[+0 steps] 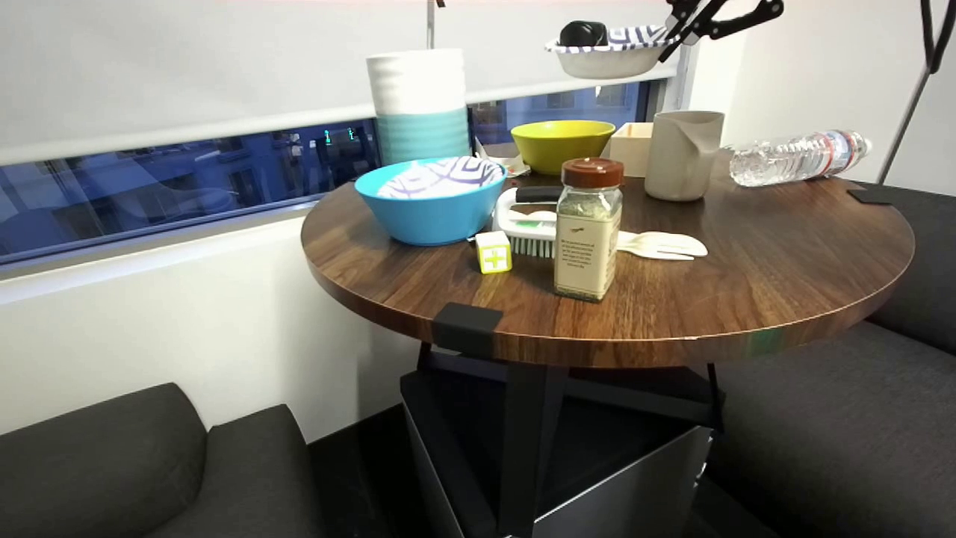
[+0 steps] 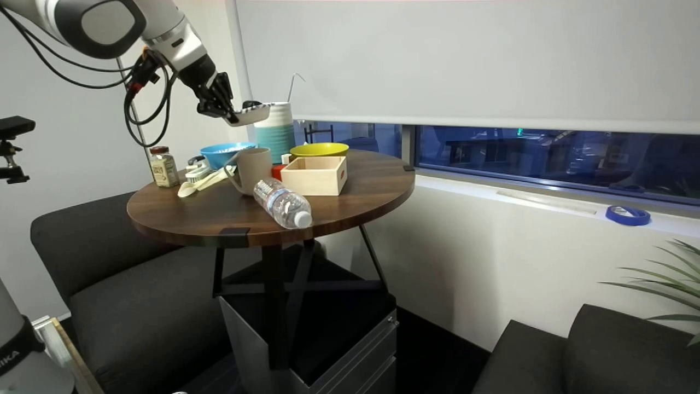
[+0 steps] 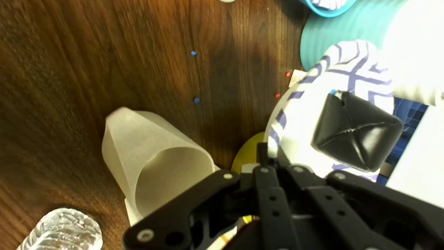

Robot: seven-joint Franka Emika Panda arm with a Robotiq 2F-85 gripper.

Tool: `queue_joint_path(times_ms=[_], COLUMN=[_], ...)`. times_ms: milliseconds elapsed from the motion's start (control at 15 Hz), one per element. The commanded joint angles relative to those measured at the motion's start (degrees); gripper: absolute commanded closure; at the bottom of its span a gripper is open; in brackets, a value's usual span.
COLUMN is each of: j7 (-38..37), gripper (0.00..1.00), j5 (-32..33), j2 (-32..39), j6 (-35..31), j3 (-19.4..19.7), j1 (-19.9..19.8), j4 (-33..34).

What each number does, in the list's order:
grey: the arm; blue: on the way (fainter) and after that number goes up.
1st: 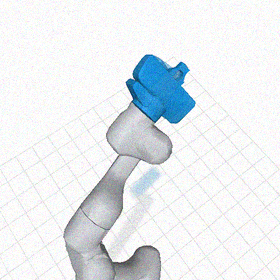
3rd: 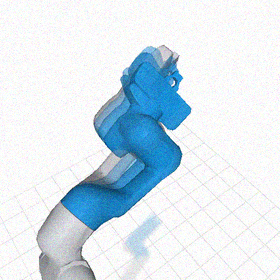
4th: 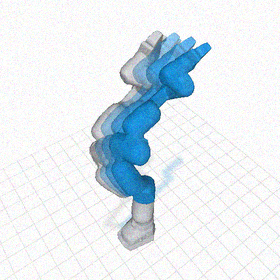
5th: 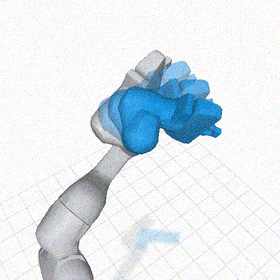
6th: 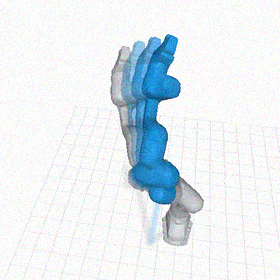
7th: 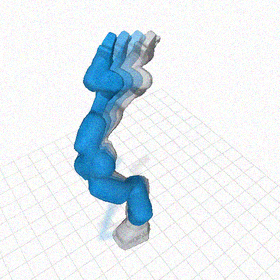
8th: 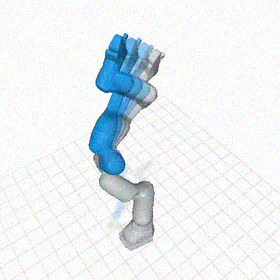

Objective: Lift the bowl, then drop the black object into the mug

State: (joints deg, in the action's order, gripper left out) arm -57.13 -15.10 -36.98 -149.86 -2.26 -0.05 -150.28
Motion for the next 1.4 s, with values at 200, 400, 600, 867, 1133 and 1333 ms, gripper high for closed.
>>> queue_joint_path(times_ms=[200,400,600,867,1133,1333], j7=[7.75,11.32,12.91,13.98,14.93,14.9], gripper=[0.99,0.99,0.99,0.99,0.99,0.99], j5=[3.93,4.85,8.99,14.18,18.15,21.11], j2=[-2.02,-2.99,-4.29,-5.93,-6.93,-7.37], j6=[2.99,5.59,8.8,12.02,14.52,16.06], j3=[-0.65,-0.01,-1.53,-2.88,-4.25,-5.34], j1=[-6.76,-8.53,-12.17,-15.17,-16.85,-17.84], j4=[0.04,0.46,1.07,1.55,1.87,2.11])
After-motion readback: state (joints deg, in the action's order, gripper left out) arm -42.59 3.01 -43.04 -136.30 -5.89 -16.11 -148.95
